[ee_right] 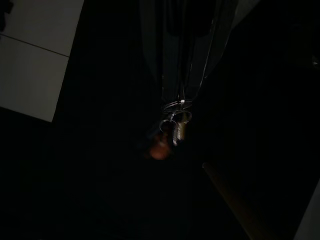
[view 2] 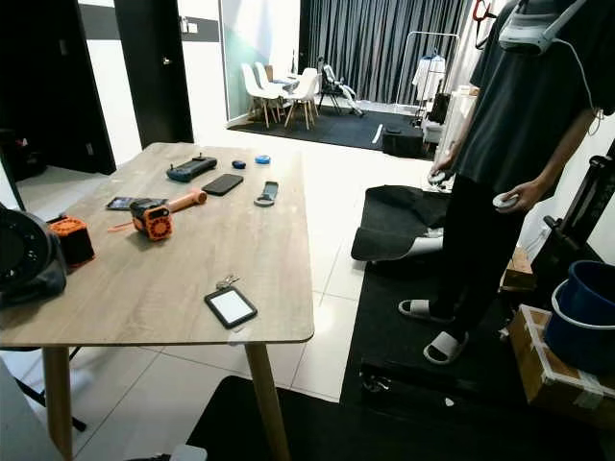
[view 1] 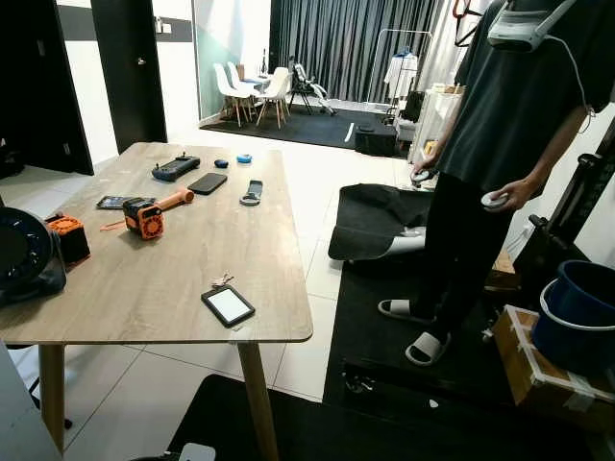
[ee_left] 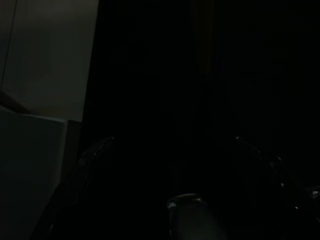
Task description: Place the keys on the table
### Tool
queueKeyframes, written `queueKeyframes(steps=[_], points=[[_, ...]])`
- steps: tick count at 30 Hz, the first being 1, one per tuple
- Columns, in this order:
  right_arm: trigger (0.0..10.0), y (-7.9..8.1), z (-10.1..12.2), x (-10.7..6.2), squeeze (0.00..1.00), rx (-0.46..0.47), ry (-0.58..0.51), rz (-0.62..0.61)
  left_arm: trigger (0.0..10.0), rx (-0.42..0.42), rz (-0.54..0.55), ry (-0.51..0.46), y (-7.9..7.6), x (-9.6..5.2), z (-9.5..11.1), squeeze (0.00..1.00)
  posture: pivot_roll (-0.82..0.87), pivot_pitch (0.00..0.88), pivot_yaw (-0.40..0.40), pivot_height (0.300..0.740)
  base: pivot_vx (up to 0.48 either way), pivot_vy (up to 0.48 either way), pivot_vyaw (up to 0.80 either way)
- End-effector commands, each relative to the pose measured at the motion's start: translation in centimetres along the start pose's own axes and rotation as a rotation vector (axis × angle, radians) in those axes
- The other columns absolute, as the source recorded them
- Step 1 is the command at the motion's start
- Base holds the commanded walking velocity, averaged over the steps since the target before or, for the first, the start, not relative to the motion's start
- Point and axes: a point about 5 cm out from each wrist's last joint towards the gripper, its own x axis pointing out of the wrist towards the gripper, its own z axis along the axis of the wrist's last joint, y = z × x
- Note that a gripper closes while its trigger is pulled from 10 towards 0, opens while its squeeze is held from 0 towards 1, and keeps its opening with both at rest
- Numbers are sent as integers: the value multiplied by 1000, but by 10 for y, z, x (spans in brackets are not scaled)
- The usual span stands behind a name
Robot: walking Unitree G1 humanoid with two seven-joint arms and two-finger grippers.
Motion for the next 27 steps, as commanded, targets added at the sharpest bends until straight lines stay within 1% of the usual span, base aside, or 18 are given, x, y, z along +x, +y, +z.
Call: queueKeyframes(steps=[1,10,13,15,17,27], points=[[10000,-1,-4,-1,0,-14,9,-1,10000,-3,-12,-8,-3,1,2,0,79,10,-43,740,0,0,800],[10000,-1,-3,-1,0,-10,10,-3,10000,0,-18,-8,-3,1,2,0,76,17,-35,740,0,0,800],[10000,-1,-3,-1,0,-12,9,-5,10000,1,-19,-8,-3,1,3,0,75,20,-33,740,0,0,569],[10000,-2,-4,-2,0,20,10,-20,10000,2,-20,-7,-2,1,3,0,73,21,-31,740,0,0,0],[10000,-3,-5,-2,0,28,9,-24,10000,2,-21,-7,-2,1,3,0,72,22,-30,740,0,0,0],[10000,-4,-7,-3,0,31,13,-30,10000,-8,-33,-16,-3,1,4,0,68,23,-24,740,0,0,0]])
